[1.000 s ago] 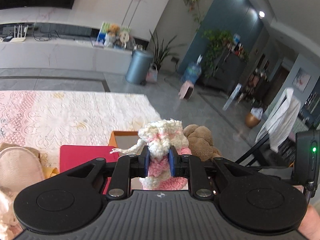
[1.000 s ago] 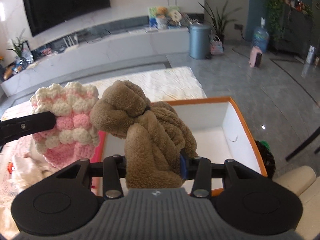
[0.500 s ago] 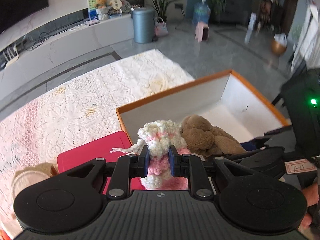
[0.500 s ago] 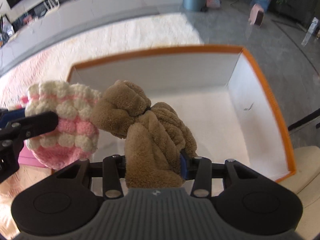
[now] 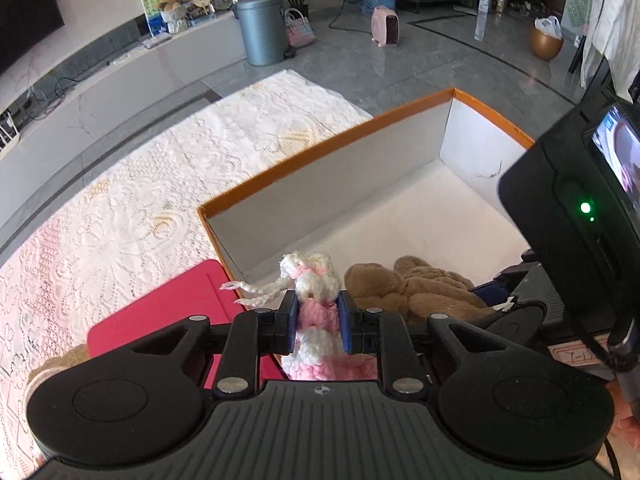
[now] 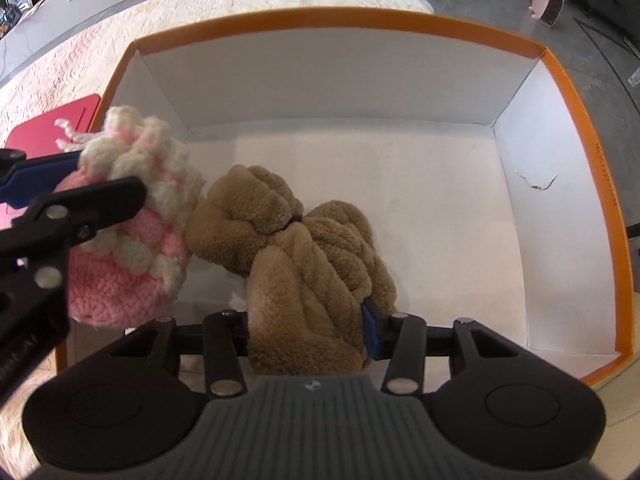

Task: Organize soft objects
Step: 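Carry both items over the orange box and open both tools to drop them, then move both tools back toward the remaining items on the bed, then grasp the white paper-wrapped item with the right tool while the left tool grasps the plastic bundle, then carry both wrapped items into the orange box and open both tools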

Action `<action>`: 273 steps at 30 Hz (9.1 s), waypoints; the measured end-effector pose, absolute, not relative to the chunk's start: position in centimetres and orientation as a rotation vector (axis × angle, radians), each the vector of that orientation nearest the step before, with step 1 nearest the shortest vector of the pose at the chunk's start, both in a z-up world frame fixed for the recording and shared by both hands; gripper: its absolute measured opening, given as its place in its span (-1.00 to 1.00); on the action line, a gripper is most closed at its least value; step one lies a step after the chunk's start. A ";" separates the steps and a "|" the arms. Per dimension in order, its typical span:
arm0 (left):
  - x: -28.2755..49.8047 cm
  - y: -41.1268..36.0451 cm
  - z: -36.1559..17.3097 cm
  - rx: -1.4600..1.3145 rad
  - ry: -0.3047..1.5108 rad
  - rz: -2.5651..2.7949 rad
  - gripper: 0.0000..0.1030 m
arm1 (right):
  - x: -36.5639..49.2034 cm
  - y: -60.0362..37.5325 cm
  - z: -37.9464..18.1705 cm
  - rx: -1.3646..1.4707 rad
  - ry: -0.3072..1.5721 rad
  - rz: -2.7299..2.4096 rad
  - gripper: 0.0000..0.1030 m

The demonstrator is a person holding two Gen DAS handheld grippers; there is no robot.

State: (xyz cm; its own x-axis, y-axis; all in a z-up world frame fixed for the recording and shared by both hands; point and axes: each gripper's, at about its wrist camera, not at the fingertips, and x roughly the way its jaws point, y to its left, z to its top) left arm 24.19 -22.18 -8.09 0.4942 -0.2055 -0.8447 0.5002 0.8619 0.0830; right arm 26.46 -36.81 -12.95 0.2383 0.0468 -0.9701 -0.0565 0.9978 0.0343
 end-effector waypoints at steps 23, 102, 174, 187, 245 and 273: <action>21.8 -18.2 -2.8 0.183 0.863 -0.414 0.16 | 24.2 -36.1 -7.3 -0.065 1.206 0.077 0.68; 9.5 12.1 -12.3 -0.232 0.952 0.023 0.23 | 15.0 -8.2 -13.1 -0.098 0.945 0.445 0.80; 14.4 11.6 -15.6 -0.597 1.056 0.190 0.56 | 19.4 -4.5 -14.2 -0.253 1.049 0.554 -0.09; 14.1 10.5 -16.1 -0.515 1.039 0.161 -0.01 | 18.7 -5.3 -13.9 -0.251 1.033 0.522 -0.74; 22.1 -17.9 -4.2 -0.013 0.821 -0.629 -0.12 | 23.7 -35.4 -3.4 -0.112 0.934 0.056 -0.77; 25.5 -22.3 -10.0 0.212 0.975 -0.610 0.10 | 29.2 -37.8 -11.6 -0.194 1.144 0.069 -0.33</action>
